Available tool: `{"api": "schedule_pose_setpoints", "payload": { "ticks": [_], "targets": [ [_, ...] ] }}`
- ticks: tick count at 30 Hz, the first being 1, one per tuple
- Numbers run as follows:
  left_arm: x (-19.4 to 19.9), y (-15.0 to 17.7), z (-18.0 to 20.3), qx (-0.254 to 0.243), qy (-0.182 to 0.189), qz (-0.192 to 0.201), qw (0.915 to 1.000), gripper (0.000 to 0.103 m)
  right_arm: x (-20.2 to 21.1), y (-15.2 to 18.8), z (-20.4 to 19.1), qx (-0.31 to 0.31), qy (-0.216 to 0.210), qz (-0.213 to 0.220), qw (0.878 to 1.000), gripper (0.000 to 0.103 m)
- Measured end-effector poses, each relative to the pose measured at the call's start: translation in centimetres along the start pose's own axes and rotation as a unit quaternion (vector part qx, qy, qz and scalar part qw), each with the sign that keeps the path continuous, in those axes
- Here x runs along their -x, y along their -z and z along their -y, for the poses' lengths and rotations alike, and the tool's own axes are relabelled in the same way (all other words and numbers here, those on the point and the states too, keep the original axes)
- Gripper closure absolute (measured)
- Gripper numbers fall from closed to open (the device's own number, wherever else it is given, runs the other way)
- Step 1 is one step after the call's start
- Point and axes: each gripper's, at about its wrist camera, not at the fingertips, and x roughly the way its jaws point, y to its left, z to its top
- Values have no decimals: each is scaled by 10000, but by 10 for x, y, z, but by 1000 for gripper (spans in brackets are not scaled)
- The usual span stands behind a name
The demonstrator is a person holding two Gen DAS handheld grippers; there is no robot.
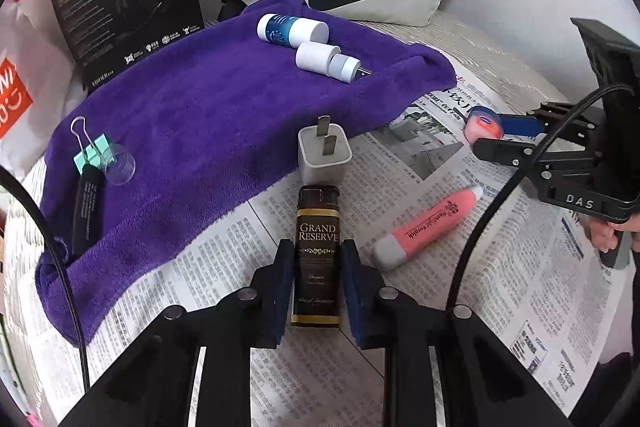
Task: Organize rigid objects
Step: 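Grasp the Vaseline tin with the right tool while the left tool grasps the Grand Reserve bottle, then carry the bottle with the left tool while the right tool carries the tin over the towel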
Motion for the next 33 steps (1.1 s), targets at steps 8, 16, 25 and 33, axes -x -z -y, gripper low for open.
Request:
{"api": "schedule_pose_setpoints", "payload": {
  "ticks": [8, 16, 25, 33],
  "targets": [
    [-2, -2, 3, 24, -107, -40, 9999, 80, -1, 0, 0, 4, 5, 0, 10000, 67],
    [8, 3, 2, 159, -172, -52, 9997, 81, 1, 1, -3, 28, 52, 17, 10000, 67],
    [8, 7, 2, 78, -344, -176, 9992, 80, 2, -1, -2, -12, 2, -64, 10000, 67],
    [21, 8, -14, 445, -292, -59, 9986, 81, 23, -18, -9, 99, -239, 161, 9995, 67]
  ]
}}
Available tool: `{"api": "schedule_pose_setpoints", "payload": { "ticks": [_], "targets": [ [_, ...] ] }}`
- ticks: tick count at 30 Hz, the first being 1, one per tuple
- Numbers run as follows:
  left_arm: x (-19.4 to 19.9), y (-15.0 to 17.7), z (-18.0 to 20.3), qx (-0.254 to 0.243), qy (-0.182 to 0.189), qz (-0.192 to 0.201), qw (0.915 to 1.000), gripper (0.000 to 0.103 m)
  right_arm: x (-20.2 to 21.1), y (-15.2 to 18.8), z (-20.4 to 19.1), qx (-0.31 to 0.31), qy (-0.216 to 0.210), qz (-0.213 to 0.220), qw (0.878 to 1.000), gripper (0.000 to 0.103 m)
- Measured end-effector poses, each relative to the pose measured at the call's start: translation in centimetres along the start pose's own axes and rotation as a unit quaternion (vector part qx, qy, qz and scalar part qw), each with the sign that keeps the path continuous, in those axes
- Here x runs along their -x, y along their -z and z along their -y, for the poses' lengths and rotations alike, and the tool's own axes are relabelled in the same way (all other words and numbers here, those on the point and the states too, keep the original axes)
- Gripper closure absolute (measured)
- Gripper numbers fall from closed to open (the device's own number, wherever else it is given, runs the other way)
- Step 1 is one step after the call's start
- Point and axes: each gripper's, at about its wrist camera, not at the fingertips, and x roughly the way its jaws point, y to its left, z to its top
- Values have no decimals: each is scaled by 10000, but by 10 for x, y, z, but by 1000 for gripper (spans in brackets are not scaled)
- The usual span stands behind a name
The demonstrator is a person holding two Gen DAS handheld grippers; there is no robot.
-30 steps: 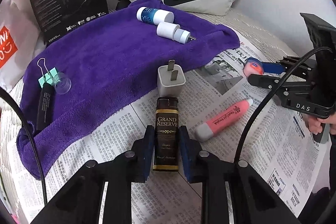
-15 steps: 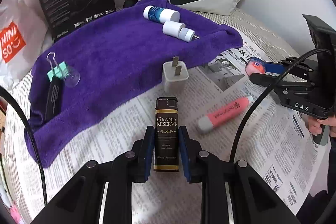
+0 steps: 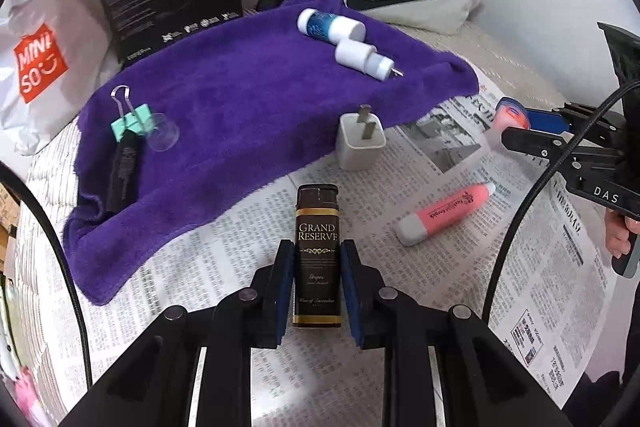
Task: Organize rigid objects
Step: 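Carry the bottle with the left tool while the right tool carries the tin over the towel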
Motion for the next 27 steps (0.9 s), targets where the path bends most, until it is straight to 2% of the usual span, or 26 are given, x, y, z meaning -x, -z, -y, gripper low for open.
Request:
{"api": "schedule_pose_setpoints", "payload": {
  "ticks": [18, 27],
  "targets": [
    [40, -5, -55, 629, -166, 353, 9973, 81, -5, -59, -30, 390, -437, 229, 9980, 67],
    [39, -26, -65, 594, -213, 377, 9973, 81, -21, -83, -29, 371, -530, 227, 9976, 67]
  ]
}}
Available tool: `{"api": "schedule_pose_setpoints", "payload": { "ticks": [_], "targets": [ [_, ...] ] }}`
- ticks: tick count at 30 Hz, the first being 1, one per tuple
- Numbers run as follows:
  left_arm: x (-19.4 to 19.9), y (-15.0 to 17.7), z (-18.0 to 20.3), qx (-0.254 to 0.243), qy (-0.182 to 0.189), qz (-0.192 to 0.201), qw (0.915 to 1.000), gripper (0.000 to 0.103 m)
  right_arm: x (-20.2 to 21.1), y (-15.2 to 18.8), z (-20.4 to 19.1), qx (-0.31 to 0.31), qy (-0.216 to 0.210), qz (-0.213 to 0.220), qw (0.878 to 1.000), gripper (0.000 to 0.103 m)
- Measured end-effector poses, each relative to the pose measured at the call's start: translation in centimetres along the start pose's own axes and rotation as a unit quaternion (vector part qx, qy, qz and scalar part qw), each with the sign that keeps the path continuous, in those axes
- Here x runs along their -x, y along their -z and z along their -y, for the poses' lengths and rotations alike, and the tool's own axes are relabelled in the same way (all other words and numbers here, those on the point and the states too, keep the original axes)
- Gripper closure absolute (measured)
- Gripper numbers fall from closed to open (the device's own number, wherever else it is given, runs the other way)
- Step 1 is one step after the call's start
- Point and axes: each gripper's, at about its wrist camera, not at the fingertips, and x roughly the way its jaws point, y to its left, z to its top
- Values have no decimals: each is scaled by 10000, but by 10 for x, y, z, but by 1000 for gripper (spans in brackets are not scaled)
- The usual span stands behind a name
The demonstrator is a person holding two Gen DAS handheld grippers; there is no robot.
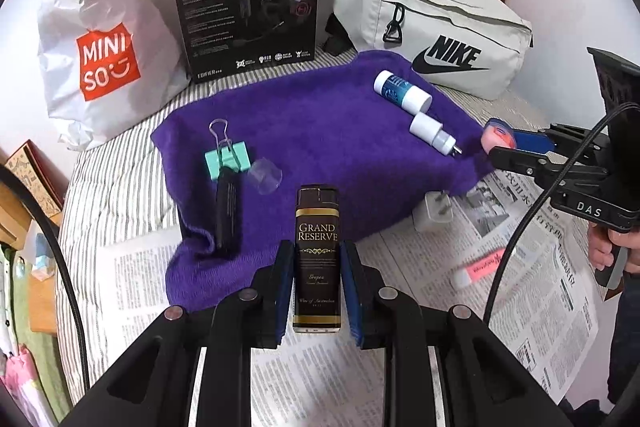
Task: Organize rigid objects
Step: 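Carry the bottle with the left tool while the right tool carries the tin over the towel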
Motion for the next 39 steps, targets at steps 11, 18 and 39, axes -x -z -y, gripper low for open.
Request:
{"api": "schedule_pose_setpoints", "payload": {
  "ticks": [11, 18, 39],
  "targets": [
    [-35, -34, -5, -21, 98, -119, 9999, 81, -34, -31, 6, -6, -67, -115, 9999, 67],
    [-65, -50, -6, -52, 234, -263, 9994, 81, -62, -41, 6, 47, -118, -282, 9995, 67],
    [-100, -45, -33, 174, 235, -472, 9985, 80, -116, -43, -1, 259, -18, -688, 9973, 67]
  ]
}}
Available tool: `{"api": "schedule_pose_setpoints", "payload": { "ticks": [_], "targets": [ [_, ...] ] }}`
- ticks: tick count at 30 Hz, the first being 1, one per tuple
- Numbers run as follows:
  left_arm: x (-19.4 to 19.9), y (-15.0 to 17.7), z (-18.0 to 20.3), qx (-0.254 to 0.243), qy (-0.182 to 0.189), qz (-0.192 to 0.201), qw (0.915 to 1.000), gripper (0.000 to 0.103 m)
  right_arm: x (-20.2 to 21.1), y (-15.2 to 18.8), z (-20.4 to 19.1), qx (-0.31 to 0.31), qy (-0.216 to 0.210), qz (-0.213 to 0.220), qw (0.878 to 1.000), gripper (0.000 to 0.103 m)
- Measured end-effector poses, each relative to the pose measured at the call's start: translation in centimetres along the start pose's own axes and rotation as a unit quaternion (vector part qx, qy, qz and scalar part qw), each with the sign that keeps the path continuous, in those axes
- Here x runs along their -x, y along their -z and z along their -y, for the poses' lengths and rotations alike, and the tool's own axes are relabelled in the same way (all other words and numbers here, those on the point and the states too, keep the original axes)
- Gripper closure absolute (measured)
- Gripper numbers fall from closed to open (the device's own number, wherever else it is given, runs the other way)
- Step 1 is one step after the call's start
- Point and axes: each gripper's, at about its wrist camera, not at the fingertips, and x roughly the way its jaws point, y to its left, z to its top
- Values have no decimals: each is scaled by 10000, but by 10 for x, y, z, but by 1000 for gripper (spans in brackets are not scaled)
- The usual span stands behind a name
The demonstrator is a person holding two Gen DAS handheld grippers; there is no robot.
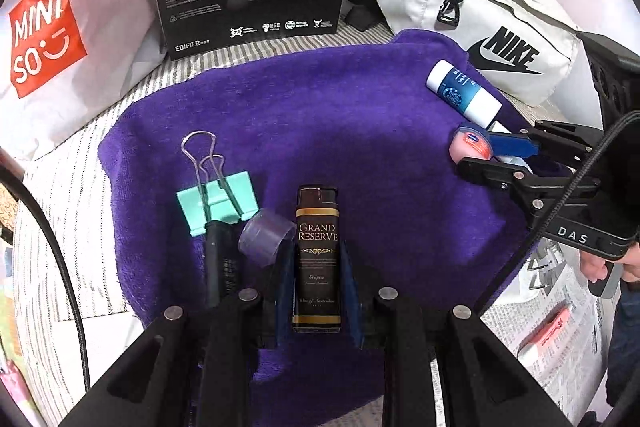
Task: Organize rigid objects
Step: 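Carry the bottle with the left tool while the right tool carries the tin over the towel, then release the bottle beside the cup while the right tool releases the tin on the towel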
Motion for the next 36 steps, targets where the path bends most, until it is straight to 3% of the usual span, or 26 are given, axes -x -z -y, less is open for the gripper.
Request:
{"api": "schedule_pose_setpoints", "payload": {
  "ticks": [18, 21, 24, 36],
  "targets": [
    [-4, -5, 3, -97, -169, -27, 9998, 80, -8, -3, 3, 138, -58, -67, 9999, 66],
    [-4, -3, 6, -120, -205, -29, 9997, 79, -8, -3, 3, 73, -103, -102, 9999, 62],
    [-3, -1, 6, -133, -196, -59, 9997, 77, -6, 0, 2, 128, -65, -192, 9997, 51],
    [2, 8, 12, 29, -242, -170, 9996, 71, 39, 22, 13, -233, 95, -43, 9997, 50]
  ]
}}
